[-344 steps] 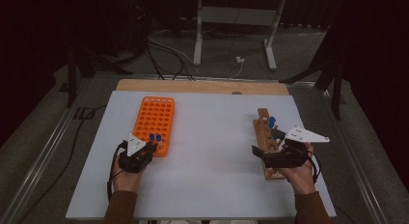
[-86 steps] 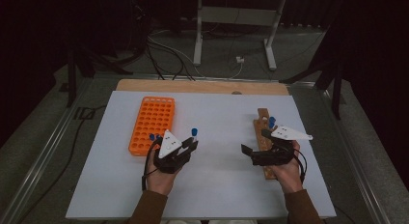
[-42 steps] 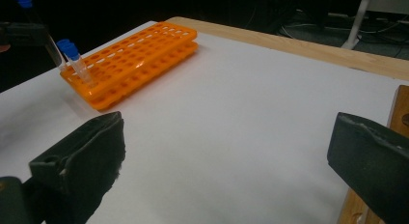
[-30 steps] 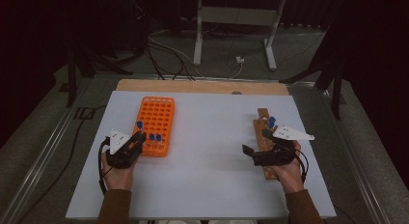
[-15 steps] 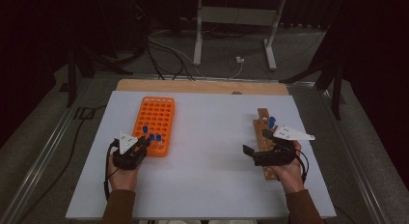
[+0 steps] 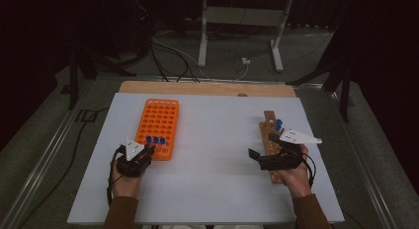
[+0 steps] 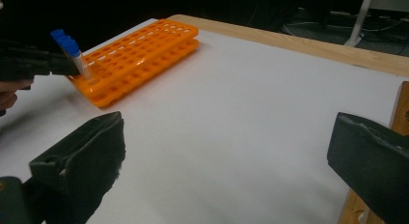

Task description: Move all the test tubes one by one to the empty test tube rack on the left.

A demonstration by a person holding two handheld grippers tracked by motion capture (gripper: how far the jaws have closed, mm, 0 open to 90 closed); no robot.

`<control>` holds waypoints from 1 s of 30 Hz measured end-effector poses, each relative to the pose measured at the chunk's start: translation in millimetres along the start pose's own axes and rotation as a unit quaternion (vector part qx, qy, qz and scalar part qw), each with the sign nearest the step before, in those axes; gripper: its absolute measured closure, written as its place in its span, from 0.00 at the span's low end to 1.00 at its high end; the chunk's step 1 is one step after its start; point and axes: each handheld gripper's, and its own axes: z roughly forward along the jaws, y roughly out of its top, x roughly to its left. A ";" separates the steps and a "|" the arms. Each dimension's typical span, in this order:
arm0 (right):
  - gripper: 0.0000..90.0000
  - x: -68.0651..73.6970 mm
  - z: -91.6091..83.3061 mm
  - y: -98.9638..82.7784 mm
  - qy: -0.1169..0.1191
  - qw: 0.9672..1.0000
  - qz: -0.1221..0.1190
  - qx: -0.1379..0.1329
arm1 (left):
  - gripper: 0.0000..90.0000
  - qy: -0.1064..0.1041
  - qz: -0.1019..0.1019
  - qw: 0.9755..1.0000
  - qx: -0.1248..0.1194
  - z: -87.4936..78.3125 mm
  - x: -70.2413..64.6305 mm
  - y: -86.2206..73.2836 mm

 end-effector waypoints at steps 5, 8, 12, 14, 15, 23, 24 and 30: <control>0.00 -0.1 -0.4 -0.1 0.000 1.000 0.000 0.000 | 0.87 -0.004 -0.009 1.000 0.000 -0.9 2.3 -1.2; 0.00 -0.7 -0.9 -0.1 0.000 1.000 0.001 -0.001 | 0.87 -0.006 -0.013 1.000 -0.001 -0.8 2.6 -1.3; 0.00 -0.5 -1.0 -0.1 0.000 1.000 0.000 0.000 | 0.79 0.003 -0.012 1.000 -0.008 -1.5 0.8 -3.3; 0.00 -0.6 -0.9 -0.3 0.000 1.000 0.000 0.000 | 0.74 0.005 -0.010 1.000 -0.010 -2.5 0.7 -4.1; 0.00 -0.8 -0.9 -0.4 0.000 1.000 0.000 0.000 | 0.72 0.006 -0.011 1.000 -0.010 -3.0 1.0 -4.3; 0.00 -2.4 -3.1 -0.4 0.000 1.000 0.002 -0.003 | 0.57 -0.017 -0.025 0.999 -0.024 -14.4 1.3 -1.8; 0.00 -2.8 -3.5 -0.4 0.000 1.000 0.002 -0.005 | 0.55 -0.026 -0.032 0.999 -0.029 -16.3 1.8 -1.0; 0.00 -3.3 -5.1 0.3 -0.004 1.000 0.000 -0.007 | 0.32 -0.038 -0.038 0.997 -0.059 -25.9 -0.7 4.5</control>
